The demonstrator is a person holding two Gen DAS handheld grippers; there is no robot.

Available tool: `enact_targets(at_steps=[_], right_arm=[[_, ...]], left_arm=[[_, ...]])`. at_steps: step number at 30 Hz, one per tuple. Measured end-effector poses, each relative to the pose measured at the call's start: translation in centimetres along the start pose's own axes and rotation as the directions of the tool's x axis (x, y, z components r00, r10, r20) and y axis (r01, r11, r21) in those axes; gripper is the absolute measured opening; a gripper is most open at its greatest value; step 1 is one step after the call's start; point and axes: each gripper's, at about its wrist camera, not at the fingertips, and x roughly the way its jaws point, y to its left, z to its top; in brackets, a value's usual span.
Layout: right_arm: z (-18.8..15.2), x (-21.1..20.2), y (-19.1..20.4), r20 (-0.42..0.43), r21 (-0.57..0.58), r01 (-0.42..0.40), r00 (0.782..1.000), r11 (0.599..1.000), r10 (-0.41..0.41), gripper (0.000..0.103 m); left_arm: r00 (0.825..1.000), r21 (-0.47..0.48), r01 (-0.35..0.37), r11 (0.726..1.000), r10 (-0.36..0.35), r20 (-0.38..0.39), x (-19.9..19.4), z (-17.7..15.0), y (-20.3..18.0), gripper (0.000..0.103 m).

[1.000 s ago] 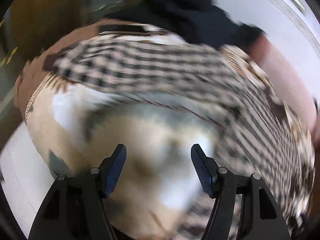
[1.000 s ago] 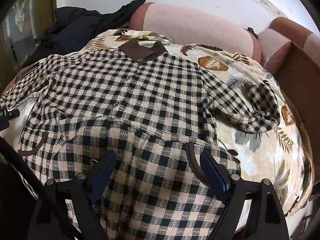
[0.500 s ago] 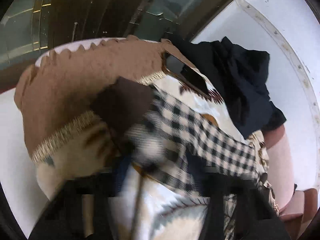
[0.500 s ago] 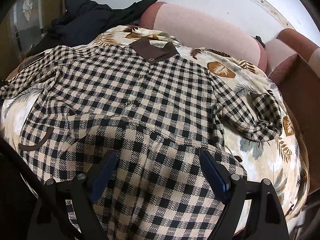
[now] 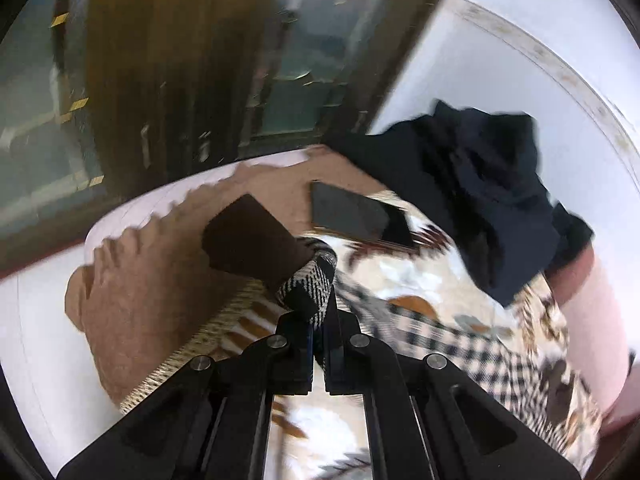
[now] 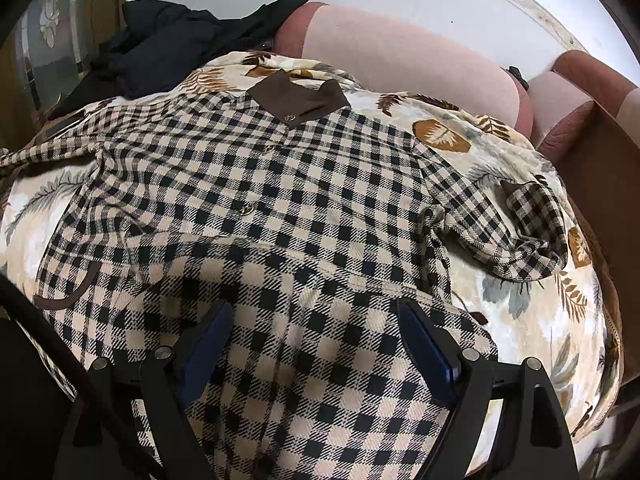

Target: Fold large clothes

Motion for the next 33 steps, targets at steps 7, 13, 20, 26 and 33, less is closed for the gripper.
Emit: enact_targets(at_steps=[7, 13, 20, 26, 33], right_arm=[[-0.1, 0.8, -2.8, 0.006, 0.087, 0.001, 1.000, 0.996, -0.001, 0.089], [-1.0, 1.2, -6.8, 0.009, 0.189, 0.008, 1.000, 0.982, -0.010, 0.089], [-2.7, 1.4, -12.5, -0.001, 0.306, 0.032, 0.999, 0.952, -0.034, 0.089], [-3.8, 1.9, -16.6, -0.016, 0.388, 0.059, 0.998, 0.920, -0.057, 0.089], [-2.8, 1.8, -19.0, 0.017, 0.425, 0.039, 0.999, 0.905, -0.051, 0.089]], left_arm=[[0.974, 0.177, 0.224, 0.958, -0.216, -0.067, -2.7, -4.4, -11.1, 0.003], [0.906, 0.277, 0.409, 0.870, -0.351, -0.237, -2.6, -12.1, -23.2, 0.003], [0.807, 0.353, 0.566, 0.745, -0.412, -0.422, -3.0, -23.3, -35.5, 0.003], [0.768, 0.458, 0.618, 0.639, -0.368, -0.524, -3.0, -31.8, -42.6, 0.003], [0.691, 0.406, 0.693, 0.596, -0.391, -0.607, -3.5, -32.4, -41.1, 0.044]])
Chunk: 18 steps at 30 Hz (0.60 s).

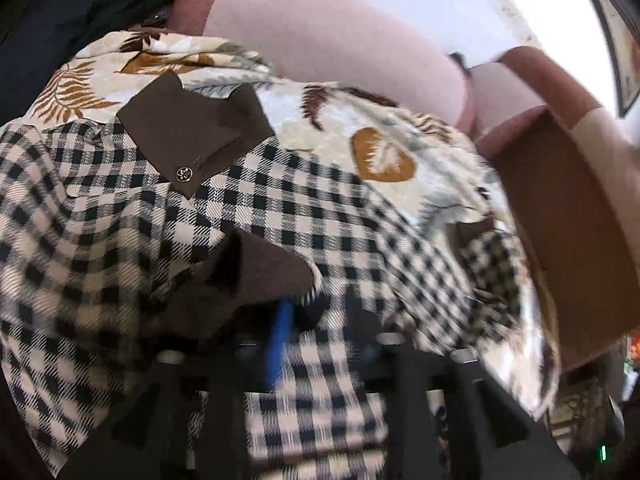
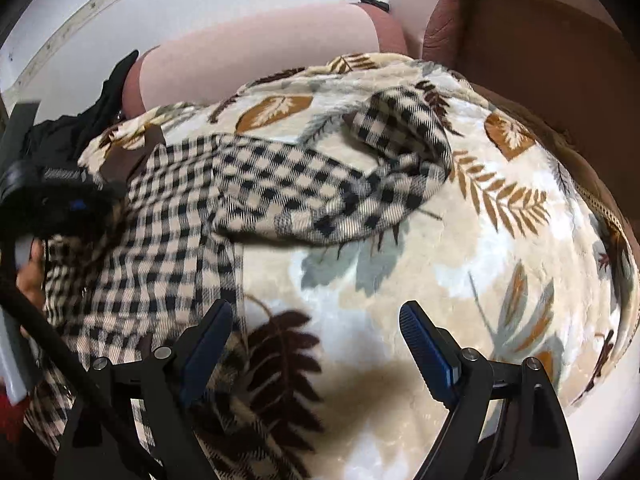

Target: Fold large clothes

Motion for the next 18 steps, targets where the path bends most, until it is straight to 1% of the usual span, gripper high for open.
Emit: enact_targets(at_steps=[1, 2, 4, 5, 7, 8, 9, 10, 11, 12, 13, 14, 16, 18], right_arm=[[0.4, 0.1, 0.2, 0.002, -0.004, -0.012, 1.000, 1.000, 0.012, 0.089], [0.9, 0.2, 0.6, 0.003, -0.008, -0.031, 1.000, 0.999, 0.031, 0.089], [2.3, 0.4, 1.6, 0.003, -0.013, -0.099, 0.995, 0.995, 0.099, 0.089], [3.2, 0.7, 2.4, 0.002, -0.018, -0.146, 0.989, 0.989, 0.146, 0.089], [4.8, 1.6, 3.9, -0.011, -0.031, -0.223, 0.975, 0.974, 0.222, 0.089], [5.7, 2.4, 4.9, -0.024, -0.039, -0.259, 0.966, 0.965, 0.258, 0.089], [6.5, 3.3, 6.0, -0.033, -0.054, -0.276, 0.961, 0.960, 0.274, 0.089], [6.8, 3.9, 7.0, -0.041, -0.077, -0.286, 0.958, 0.955, 0.284, 0.089], [7.3, 4.7, 8.4, -0.066, -0.114, -0.306, 0.952, 0.945, 0.300, 0.089], [7.3, 5.1, 9.5, -0.085, -0.142, -0.321, 0.946, 0.936, 0.311, 0.089], [7.2, 5.0, 10.5, -0.092, -0.171, -0.338, 0.941, 0.926, 0.326, 0.089], [7.0, 4.5, 11.8, -0.088, -0.217, -0.362, 0.932, 0.906, 0.351, 0.089], [6.1, 3.4, 13.7, -0.082, -0.308, -0.382, 0.923, 0.871, 0.376, 0.089], [4.7, 2.6, 15.7, -0.090, -0.414, -0.387, 0.918, 0.824, 0.386, 0.091]], left_arm=[[1.000, 0.008, 0.011, 1.000, -0.011, 0.018, -1.1, -0.3, 0.1, 0.052], [0.999, 0.018, 0.018, 1.000, -0.019, 0.039, -2.7, -0.6, 0.3, 0.053], [0.997, 0.037, 0.014, 0.999, -0.017, 0.072, -5.6, -1.0, 1.6, 0.056], [0.996, 0.040, -0.003, 0.999, -0.001, 0.085, -6.8, -1.0, 2.4, 0.056], [0.988, 0.034, -0.088, 0.996, 0.083, 0.128, -8.9, -1.0, 4.4, 0.056], [0.977, 0.021, -0.155, 0.988, 0.150, 0.152, -9.7, -0.8, 5.5, 0.056], [0.959, 0.005, -0.228, 0.974, 0.224, 0.171, -10.4, -0.6, 6.9, 0.056], [0.936, -0.018, -0.305, 0.952, 0.303, 0.178, -10.8, -0.3, 8.6, 0.056], [0.919, -0.036, -0.351, 0.936, 0.351, 0.178, -11.1, -0.2, 9.8, 0.056], [0.898, -0.057, -0.398, 0.916, 0.401, 0.182, -11.4, 0.1, 11.2, 0.056], [0.882, -0.072, -0.427, 0.901, 0.433, 0.185, -11.5, 0.3, 12.6, 0.056], [0.872, -0.080, -0.446, 0.891, 0.453, 0.183, -11.5, 0.5, 13.5, 0.056], [0.855, -0.088, -0.481, 0.873, 0.489, 0.176, -11.1, 0.9, 15.3, 0.056], [0.840, -0.086, -0.507, 0.857, 0.514, 0.172, -10.2, 1.5, 16.4, 0.056]])
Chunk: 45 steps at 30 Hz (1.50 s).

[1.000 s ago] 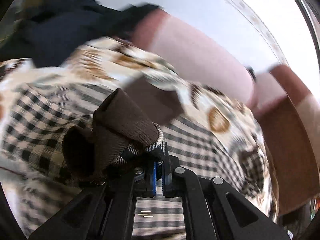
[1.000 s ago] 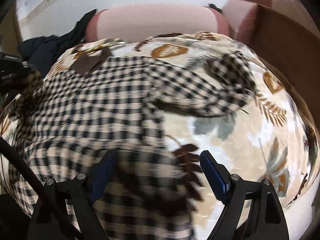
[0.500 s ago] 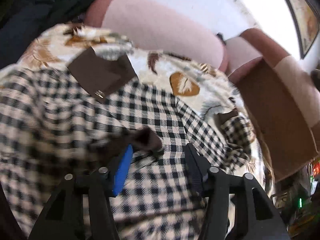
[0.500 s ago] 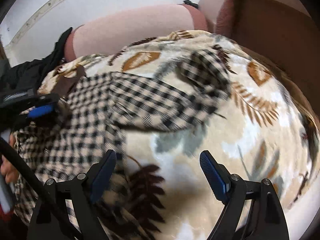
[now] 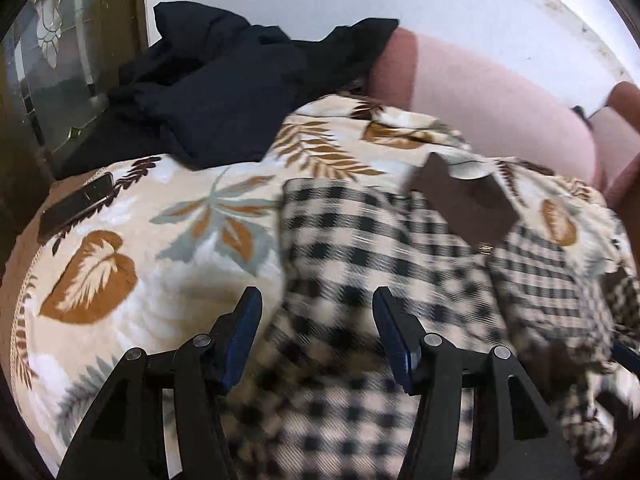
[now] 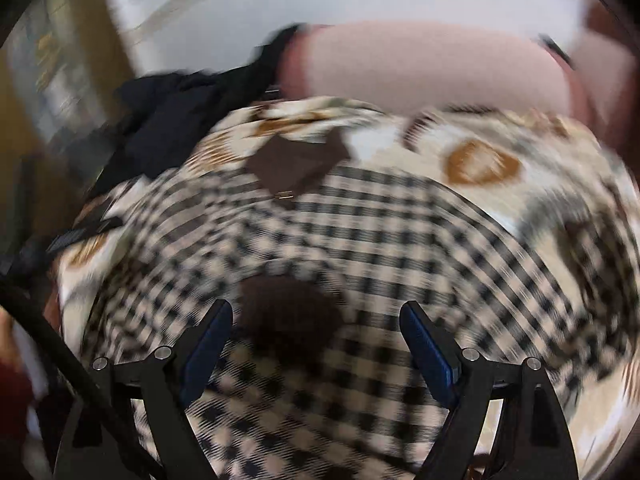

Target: Fold large clothes

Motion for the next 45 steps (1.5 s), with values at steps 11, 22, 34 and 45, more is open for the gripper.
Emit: enact_targets(at_steps=[11, 22, 34, 45], right_arm=[[0.1, 6.9, 2.8, -0.133, -0.297, 0.092, 0.982, 0.951, -0.136, 0.001], [1.9, 6.2, -15.8, -0.202, 0.377, 0.304, 0.949, 0.875, -0.243, 0.001], [2.3, 3.9, -11.4, -0.074, 0.353, 0.096, 0.994, 0.931, -0.074, 0.056], [-0.8, 5.5, -8.3, -0.082, 0.503, 0.086, 0.995, 0.860, -0.052, 0.056]], left_arm=[[0.993, 0.065, -0.079, 0.995, 0.085, -0.084, 4.9, -2.5, 0.5, 0.034], [0.995, 0.058, -0.071, 0.996, 0.074, -0.062, 5.5, -3.2, 0.8, 0.036], [0.993, 0.072, -0.061, 0.996, 0.068, -0.100, 4.5, -3.8, 2.0, 0.037], [0.995, 0.078, -0.056, 0.995, 0.062, -0.079, 4.8, -4.1, 2.0, 0.039]])
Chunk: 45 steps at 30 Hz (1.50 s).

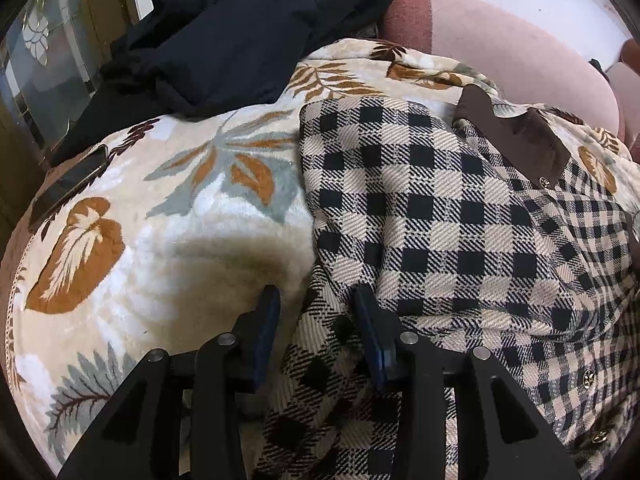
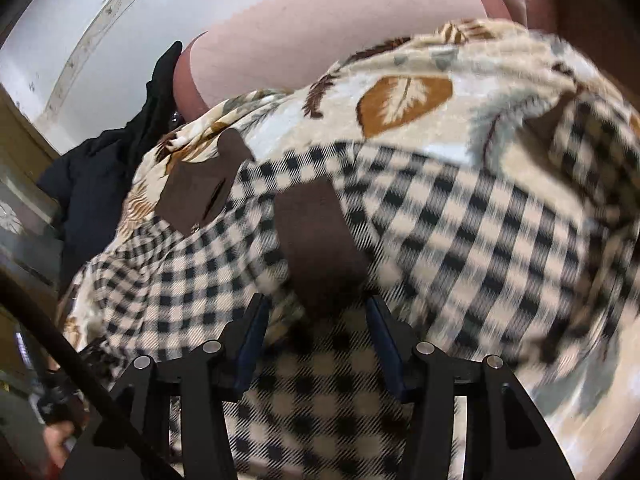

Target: Fold large clothes

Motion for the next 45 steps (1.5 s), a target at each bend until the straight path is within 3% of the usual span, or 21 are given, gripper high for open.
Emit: enact_targets(at_steps=[4, 5, 6, 8, 9, 11, 13, 16, 19, 24, 26, 30, 33, 37, 39, 40, 41, 42, 45], right_arm=[[1.2, 3.8, 1.0, -0.058, 0.011, 0.006, 0.998, 1.000, -0.006, 0.056], [1.7, 4.2, 1.0, -0.049, 0.032, -0.013, 0.999, 0.999, 0.015, 0.044], [2.2, 4.2, 0.7, -0.039, 0.060, -0.040, 0.998, 0.997, 0.043, 0.007], [2.8, 3.0, -0.4, 0.002, 0.146, -0.140, 0.990, 0.979, 0.142, 0.008], [2.8, 2.1, -0.8, 0.032, 0.160, -0.147, 0.989, 0.976, 0.143, 0.008], [2.6, 0.8, -2.0, 0.063, 0.159, -0.101, 0.994, 0.982, 0.092, 0.007], [2.1, 1.1, -2.8, 0.038, 0.157, -0.068, 0.997, 0.985, 0.063, 0.007], [1.5, 1.9, -4.0, -0.009, 0.174, -0.028, 1.000, 0.984, 0.030, 0.011], [0.8, -0.2, -5.5, 0.024, 0.179, -0.039, 0.999, 0.983, 0.035, 0.013], [0.5, -6.6, -7.3, 0.125, 0.031, 0.085, 0.988, 0.996, -0.088, 0.026], [0.7, -9.3, -8.7, 0.179, -0.006, 0.152, 0.973, 0.988, -0.148, 0.032], [2.5, -12.5, -12.3, 0.258, 0.008, 0.316, 0.916, 0.949, -0.308, 0.056], [4.7, -12.2, -15.1, 0.264, 0.053, 0.395, 0.880, 0.917, -0.395, 0.060], [7.8, -8.9, -16.3, 0.194, 0.000, 0.456, 0.873, 0.890, -0.447, 0.061], [8.6, -7.3, -16.8, 0.165, -0.022, 0.501, 0.856, 0.865, -0.491, 0.061], [8.9, -6.7, -16.9, 0.151, -0.037, 0.514, 0.851, 0.857, -0.503, 0.054], [9.1, -6.4, -17.3, 0.140, -0.045, 0.515, 0.852, 0.856, -0.505, 0.012], [8.9, -6.5, -17.6, 0.135, -0.034, 0.496, 0.862, 0.868, -0.488, 0.004], [7.5, -10.9, -19.4, 0.215, 0.087, 0.322, 0.918, 0.943, -0.334, 0.005]], left_arm=[[1.000, 0.001, -0.002, 1.000, 0.002, -0.002, 0.0, -0.1, 0.0, 0.039], [1.000, 0.002, -0.003, 1.000, 0.003, -0.003, 0.0, -0.1, 0.0, 0.039], [1.000, 0.003, -0.002, 1.000, 0.002, -0.004, 0.0, -0.1, 0.0, 0.039], [1.000, 0.003, 0.002, 1.000, -0.002, -0.014, 0.0, -0.1, 0.1, 0.039], [1.000, 0.000, 0.008, 1.000, -0.008, -0.018, 0.0, 0.0, 0.2, 0.039], [0.999, -0.016, 0.026, 1.000, -0.026, -0.026, 0.0, 0.0, 0.5, 0.040], [0.999, -0.032, 0.033, 0.999, -0.034, -0.028, 0.0, 0.0, 0.8, 0.040], [0.999, -0.044, 0.015, 0.999, -0.017, -0.042, -0.2, 0.1, 0.8, 0.040], [0.998, -0.044, -0.007, 0.999, 0.005, -0.056, -1.5, -0.2, 0.5, 0.040], [0.999, -0.037, 0.021, 0.999, -0.022, -0.027, -6.3, -1.9, 0.1, 0.041], [0.997, -0.062, 0.070, 0.996, -0.071, -0.019, -8.3, -3.1, 0.0, 0.045], [0.991, -0.124, 0.127, 0.984, -0.132, -0.028, -10.6, -5.8, -0.1, 0.048], [0.986, -0.160, 0.149, 0.976, -0.159, -0.050, -11.6, -7.8, -0.5, 0.048], [0.986, -0.133, 0.150, 0.980, -0.159, -0.056, -12.8, -9.1, -2.0, 0.048], [0.986, -0.124, 0.149, 0.981, -0.157, -0.058, -13.3, -9.1, -2.6, 0.048], [0.985, -0.124, 0.153, 0.980, -0.161, -0.059, -13.5, -9.1, -2.7, 0.048], [0.984, -0.123, 0.163, 0.979, -0.172, -0.057, -13.8, -9.0, -2.9, 0.048], [0.982, -0.122, 0.172, 0.978, -0.180, -0.054, -14.1, -9.0, -3.2, 0.048], [0.979, -0.096, 0.200, 0.975, -0.203, -0.030, -15.1, -8.8, -4.3, 0.048]])
